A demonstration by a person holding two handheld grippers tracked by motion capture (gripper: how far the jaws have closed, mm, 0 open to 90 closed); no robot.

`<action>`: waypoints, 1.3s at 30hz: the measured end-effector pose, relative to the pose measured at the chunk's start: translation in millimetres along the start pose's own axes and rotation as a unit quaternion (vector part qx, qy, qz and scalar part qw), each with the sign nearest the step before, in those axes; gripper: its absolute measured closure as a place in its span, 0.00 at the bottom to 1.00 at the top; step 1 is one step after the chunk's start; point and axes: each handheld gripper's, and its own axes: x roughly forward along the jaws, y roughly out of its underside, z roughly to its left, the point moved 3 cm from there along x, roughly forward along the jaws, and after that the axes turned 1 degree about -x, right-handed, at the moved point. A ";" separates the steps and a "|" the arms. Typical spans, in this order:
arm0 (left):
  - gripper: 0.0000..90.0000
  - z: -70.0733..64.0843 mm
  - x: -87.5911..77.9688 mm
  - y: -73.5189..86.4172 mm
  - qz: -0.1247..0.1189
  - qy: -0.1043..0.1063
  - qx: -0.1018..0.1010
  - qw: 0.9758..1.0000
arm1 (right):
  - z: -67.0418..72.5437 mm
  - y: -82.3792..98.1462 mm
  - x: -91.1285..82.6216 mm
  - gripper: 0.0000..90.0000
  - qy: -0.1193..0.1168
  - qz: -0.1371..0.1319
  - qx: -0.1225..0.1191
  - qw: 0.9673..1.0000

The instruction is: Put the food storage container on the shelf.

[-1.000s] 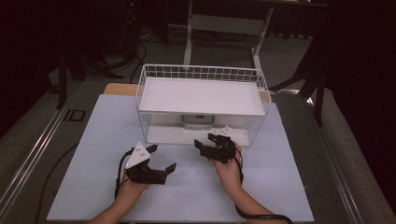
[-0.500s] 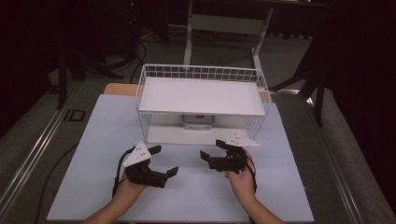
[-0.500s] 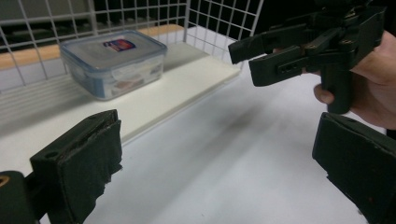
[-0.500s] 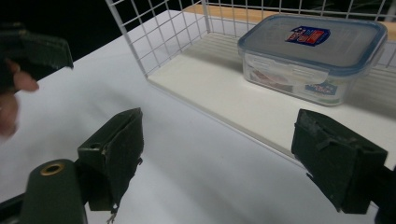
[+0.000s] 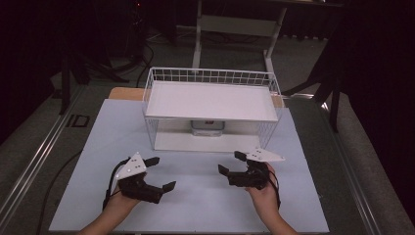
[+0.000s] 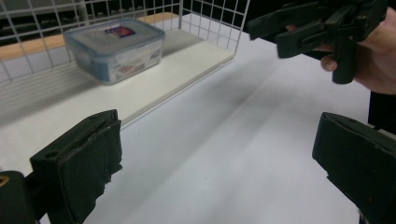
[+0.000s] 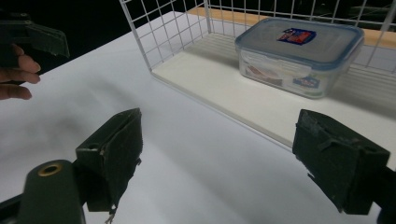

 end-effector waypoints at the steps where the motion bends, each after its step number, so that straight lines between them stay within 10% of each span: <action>1: 0.03 0.8 -2.1 1.0 -0.001 0.000 -0.003 1.000 | -0.3 0.7 -1.9 0.18 0.001 0.000 -0.002 1.000; 39: 0.03 18.2 -36.1 34.9 -0.018 -0.033 -0.003 0.999 | -32.5 33.1 -66.6 0.18 0.003 0.003 -0.027 1.000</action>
